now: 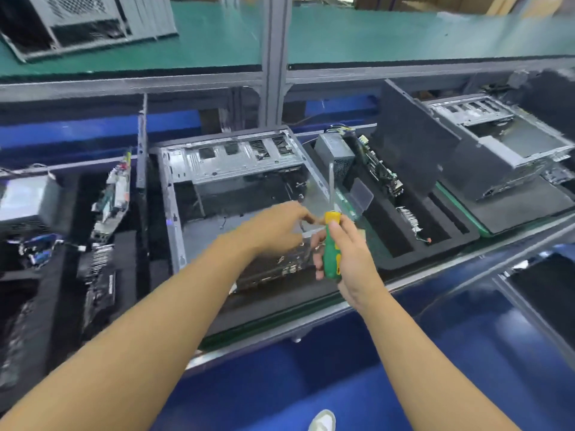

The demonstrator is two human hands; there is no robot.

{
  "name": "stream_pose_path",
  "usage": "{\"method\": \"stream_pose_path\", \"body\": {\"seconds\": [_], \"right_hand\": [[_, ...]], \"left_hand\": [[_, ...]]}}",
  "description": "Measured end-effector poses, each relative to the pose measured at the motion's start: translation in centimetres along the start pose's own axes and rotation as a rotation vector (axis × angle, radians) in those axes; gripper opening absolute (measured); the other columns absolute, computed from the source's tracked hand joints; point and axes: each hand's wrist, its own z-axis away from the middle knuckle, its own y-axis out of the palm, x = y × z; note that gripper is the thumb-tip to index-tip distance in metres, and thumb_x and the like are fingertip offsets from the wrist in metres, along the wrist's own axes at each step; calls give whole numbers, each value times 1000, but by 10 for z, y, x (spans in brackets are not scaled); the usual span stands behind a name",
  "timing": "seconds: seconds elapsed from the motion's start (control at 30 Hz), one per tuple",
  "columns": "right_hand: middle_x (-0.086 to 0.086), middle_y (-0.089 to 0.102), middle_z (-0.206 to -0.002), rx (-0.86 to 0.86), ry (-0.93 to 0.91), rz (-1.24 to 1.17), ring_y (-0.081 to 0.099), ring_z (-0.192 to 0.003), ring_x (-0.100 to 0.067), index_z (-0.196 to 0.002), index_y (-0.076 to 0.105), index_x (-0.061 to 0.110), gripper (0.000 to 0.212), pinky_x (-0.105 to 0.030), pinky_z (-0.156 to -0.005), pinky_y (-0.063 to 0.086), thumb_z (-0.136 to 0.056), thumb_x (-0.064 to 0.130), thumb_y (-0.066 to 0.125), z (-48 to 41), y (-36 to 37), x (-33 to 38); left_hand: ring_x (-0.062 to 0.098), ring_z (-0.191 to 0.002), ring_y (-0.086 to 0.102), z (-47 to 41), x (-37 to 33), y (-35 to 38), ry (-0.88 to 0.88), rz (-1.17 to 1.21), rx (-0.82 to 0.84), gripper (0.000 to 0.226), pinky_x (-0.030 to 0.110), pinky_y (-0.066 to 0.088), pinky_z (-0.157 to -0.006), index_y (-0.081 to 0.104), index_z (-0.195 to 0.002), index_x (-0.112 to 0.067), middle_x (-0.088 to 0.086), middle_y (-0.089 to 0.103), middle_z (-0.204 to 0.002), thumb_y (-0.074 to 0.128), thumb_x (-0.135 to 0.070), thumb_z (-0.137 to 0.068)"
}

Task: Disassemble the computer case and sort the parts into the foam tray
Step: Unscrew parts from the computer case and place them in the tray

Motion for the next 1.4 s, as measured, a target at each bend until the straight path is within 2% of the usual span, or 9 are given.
{"method": "stream_pose_path", "body": {"seconds": [0.1,0.2,0.3,0.43,0.63,0.8,1.03,1.27,1.4], "right_hand": [[-3,60,-74,-3,83,6,45,-48,-18,-98,64,27,19,-23,-40,35,-93,41,52,24,32,-22],[-5,58,-73,-10,185,11,45,-49,-17,-110,59,16,35,-23,-40,33,-89,42,49,48,57,-45],[-3,61,-75,-20,233,155,47,-52,-17,-110,57,15,34,-25,-41,37,-92,43,47,73,78,-66],[4,63,-78,-73,234,322,47,-53,-16,-109,61,29,15,-26,-41,38,-103,33,48,99,92,-83],[9,63,-73,-178,250,384,44,-50,-15,-109,62,30,13,-27,-43,34,-103,30,50,109,100,-87],[9,61,-72,-191,282,402,43,-50,-15,-106,62,31,13,-27,-43,32,-103,35,50,105,104,-87],[6,63,-74,-209,236,485,45,-53,-15,-100,61,41,9,-30,-47,38,-100,38,53,103,101,-94],[18,61,-97,-364,-15,1369,59,-81,-12,-123,46,42,25,-31,-59,35,-99,42,49,106,102,-87],[15,57,-86,-379,19,1270,53,-76,-15,-121,55,38,24,-32,-63,38,-97,40,54,103,102,-80]], "left_hand": [[17,-127,50,39,52,-8,-101,-15,181,63,24,36,-101,47,-142,-22,0,51,-144,69,-45,-88],[20,-134,45,68,87,-4,-187,-22,292,87,39,40,-109,37,-149,-27,-2,45,-151,78,-55,-77],[24,-130,51,79,95,15,-230,96,72,79,42,45,-104,36,-150,-27,3,53,-145,78,-37,-84],[18,-118,60,85,98,34,-210,22,-190,48,35,52,-88,59,-135,-32,-6,66,-130,71,-35,-89],[19,-85,62,86,99,40,-196,-7,-247,40,28,42,-62,62,-131,-38,-9,70,-96,65,-39,-91],[17,-67,53,85,103,44,-176,-56,-277,38,26,32,-49,61,-130,-41,-19,49,-62,62,-43,-92],[14,-62,47,85,102,43,-102,-106,-281,31,25,27,-46,63,-124,-37,-18,44,-59,61,-38,-93],[17,-71,49,83,103,43,-114,-76,-290,34,27,32,-51,64,-124,-38,-18,47,-64,64,-37,-90],[19,-78,56,82,103,44,-126,-72,-293,36,29,38,-58,65,-125,-36,-13,60,-75,65,-35,-89]]}}
